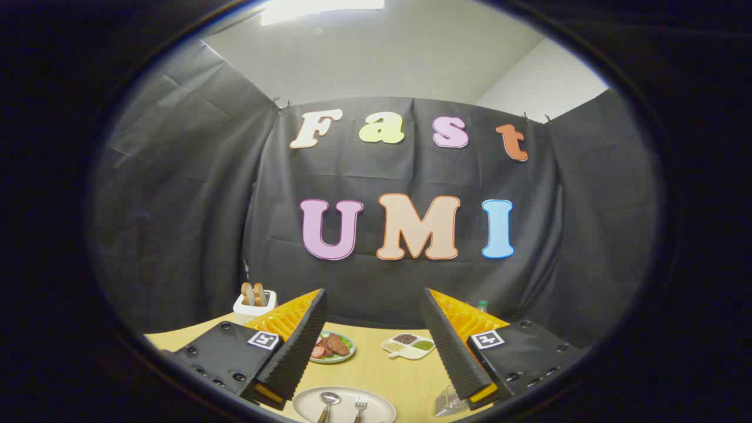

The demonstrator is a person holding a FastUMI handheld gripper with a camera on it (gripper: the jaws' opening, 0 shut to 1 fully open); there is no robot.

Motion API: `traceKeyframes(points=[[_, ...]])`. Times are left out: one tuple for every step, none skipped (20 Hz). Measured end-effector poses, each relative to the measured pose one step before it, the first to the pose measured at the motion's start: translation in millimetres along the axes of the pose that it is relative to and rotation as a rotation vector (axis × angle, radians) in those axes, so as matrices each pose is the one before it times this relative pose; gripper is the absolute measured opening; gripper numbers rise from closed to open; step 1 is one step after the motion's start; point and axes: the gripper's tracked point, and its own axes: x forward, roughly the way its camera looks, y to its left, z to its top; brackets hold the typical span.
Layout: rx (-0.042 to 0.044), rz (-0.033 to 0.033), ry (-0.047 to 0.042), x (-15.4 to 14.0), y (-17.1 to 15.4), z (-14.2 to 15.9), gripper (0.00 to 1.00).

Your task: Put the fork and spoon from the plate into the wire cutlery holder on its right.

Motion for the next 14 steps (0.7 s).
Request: traceKeyframes(points=[[0.00218,-0.00103,0.00014,0.14,-0.98,0.51,1.00],[-0.00048,-0.00034,-0.00176,0.58,-0.37,1.18,1.00],[-0.00219,-0.00042,-0.00137,-0.28,-0.74,-1.03,1.00],[-0.00355,-0.00031,0.00340,0.44,-0.85,0.10,1.00],[-0.00070,0.00209,0.00410,0.79,0.00,-2.26,1.00],[0.00048,0.00126,0.00164,-0.44,0.56,-0.58,1.00],[0.00053,0.00133,0.00141,0.04,-0.31,-1.05,1.00],[-0.00076,0.00209,0.00295,-0.40,0.94,-0.10,1.00],[-0.00020,0.00667,0.00467,0.81,1.08,-2.47,1.00],[-0.00278,0.00176,0.00057,-0.98,0.73,-0.74,1.00],[-0.00252,-0.00008,-0.00144,-1.58,0.00,0.59,1.00],[0.00024,-0.00008,-0.00182,1.06,-0.35,1.34,1.00],[0.00344,0.00201,-0.00123,-0.19,1.30,-0.61,1.00],[0.00316,0.00043,-0.00048,0.22,0.36,0.43,1.00]])
